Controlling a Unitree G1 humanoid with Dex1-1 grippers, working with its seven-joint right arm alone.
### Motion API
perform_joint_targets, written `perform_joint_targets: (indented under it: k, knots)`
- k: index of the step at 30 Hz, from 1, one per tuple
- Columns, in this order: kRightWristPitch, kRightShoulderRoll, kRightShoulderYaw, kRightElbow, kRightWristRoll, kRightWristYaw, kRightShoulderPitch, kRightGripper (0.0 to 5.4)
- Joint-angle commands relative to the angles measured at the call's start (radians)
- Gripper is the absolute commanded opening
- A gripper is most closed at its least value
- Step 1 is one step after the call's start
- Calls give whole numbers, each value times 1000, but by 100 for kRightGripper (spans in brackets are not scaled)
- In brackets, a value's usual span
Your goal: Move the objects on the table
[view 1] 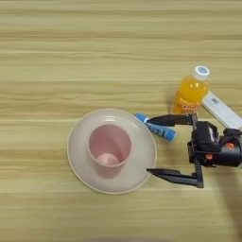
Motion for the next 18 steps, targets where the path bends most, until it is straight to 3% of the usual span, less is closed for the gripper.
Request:
perform_joint_targets:
  k: [1,13,18]
  knots:
    - [-28,-18,-12,-17,-11,-46,-43,538]
    - [-49,3,31,31,-62,-75,-53,538]
    - [-53,22,52,75,-122,-128,-66,538]
